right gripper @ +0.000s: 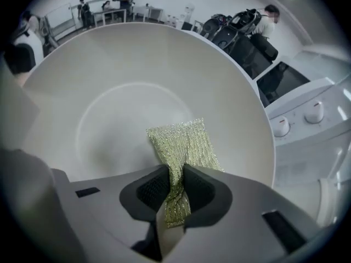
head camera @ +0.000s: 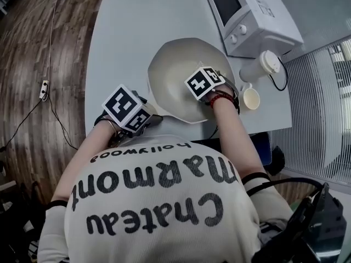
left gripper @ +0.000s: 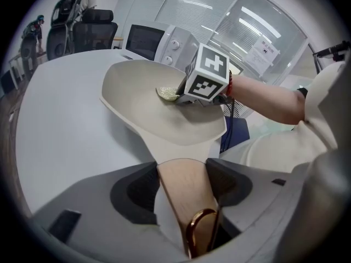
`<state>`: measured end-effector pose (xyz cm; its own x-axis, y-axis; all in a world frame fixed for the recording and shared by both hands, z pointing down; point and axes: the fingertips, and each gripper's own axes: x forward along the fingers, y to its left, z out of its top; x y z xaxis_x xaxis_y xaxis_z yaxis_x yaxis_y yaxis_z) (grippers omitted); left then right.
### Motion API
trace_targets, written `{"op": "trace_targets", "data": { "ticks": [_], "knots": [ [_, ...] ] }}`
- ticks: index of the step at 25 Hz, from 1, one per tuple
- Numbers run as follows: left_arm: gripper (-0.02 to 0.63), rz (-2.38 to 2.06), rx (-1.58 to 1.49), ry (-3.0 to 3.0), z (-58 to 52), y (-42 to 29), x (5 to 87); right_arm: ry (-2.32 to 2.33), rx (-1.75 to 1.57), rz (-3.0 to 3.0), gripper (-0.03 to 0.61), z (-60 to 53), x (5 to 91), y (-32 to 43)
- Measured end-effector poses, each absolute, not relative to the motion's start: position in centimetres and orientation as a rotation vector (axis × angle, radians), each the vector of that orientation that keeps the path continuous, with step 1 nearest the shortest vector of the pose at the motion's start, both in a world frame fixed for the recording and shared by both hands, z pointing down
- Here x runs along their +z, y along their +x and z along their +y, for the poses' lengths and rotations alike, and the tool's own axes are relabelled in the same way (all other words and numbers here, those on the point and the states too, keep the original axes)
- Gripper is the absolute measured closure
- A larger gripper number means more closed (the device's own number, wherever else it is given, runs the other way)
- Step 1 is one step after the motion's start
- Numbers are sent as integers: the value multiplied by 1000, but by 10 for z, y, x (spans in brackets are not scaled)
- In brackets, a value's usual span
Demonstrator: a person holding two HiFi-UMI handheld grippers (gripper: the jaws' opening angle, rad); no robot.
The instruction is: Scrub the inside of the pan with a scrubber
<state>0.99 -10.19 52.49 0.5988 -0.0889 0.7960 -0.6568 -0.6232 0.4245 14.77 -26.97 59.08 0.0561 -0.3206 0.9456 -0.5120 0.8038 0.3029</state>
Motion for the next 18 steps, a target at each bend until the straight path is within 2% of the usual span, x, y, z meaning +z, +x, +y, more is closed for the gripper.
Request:
{"op": "trace_targets", "data": {
  "ticks": [10,18],
  "knots": [
    [353,-587,956,2076,-101,7,524,749,8,-1480,512,-290,564,191],
    [362,-594,942,2085,-103,11,524,898,3,-1599,512,-306,518,195]
  ]
}}
